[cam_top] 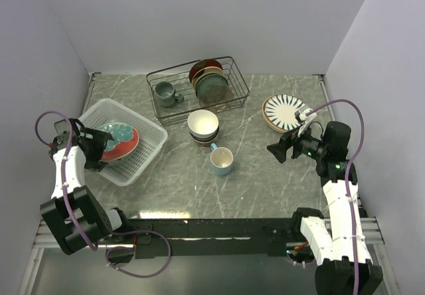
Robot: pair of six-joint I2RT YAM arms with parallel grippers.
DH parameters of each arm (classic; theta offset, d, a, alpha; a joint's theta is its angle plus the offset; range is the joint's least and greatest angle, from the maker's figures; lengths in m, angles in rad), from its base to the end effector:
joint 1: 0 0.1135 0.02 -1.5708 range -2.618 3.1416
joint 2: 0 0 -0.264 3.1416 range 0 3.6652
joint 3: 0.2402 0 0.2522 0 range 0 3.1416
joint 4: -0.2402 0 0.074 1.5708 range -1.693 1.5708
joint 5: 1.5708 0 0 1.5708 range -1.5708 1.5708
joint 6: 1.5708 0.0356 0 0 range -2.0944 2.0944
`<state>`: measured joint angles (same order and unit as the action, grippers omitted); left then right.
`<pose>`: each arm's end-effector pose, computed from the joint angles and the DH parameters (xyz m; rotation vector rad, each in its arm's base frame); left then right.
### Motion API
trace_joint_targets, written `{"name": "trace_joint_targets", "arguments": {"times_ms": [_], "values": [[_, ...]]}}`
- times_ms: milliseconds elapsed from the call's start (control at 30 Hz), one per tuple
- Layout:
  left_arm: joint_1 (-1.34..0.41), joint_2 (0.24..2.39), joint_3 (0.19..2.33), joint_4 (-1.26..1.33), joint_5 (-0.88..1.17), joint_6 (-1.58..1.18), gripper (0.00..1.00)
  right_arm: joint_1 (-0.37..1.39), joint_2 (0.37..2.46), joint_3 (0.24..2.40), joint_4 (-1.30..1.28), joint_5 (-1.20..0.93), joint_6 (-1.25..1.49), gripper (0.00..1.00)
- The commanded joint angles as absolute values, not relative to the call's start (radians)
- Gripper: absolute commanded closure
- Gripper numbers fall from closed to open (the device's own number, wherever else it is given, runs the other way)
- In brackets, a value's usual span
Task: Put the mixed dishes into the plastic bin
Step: Place the plate in the plastic bin.
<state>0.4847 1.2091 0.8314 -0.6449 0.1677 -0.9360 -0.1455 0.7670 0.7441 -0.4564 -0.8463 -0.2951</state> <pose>0.2092 0.1034 0.2327 -1.6608 2.0258 -0.3793 0.1649 0.0028 0.3061 -0.6441 1.8107 0.5687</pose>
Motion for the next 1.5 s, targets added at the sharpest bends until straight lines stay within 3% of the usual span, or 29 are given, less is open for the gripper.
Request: {"name": "trace_joint_targets", "arguments": {"times_ms": [0, 933, 1167, 1467], "values": [[0.489, 1.23, 0.902, -0.762, 0.141, -0.93, 0.03, -0.156, 0.75, 0.747, -0.416, -0.844, -0.29, 0.0], [0.489, 1.207, 0.991, -0.776, 0.265, -0.879, 0.02, -0.161, 0.739, 0.747, -0.417, -0.836, -0.291, 0.0], [0.489, 1.151, 0.943, -0.661, 0.441, -0.816, 0.02, -0.161, 0.741, 0.746, -0.414, -0.825, -0.295, 0.0], [0.466, 0.984, 0.819, -0.338, 0.871, -0.724, 0.01, -0.175, 0.742, 0.744, -0.41, -0.796, -0.301, 0.0]]}}
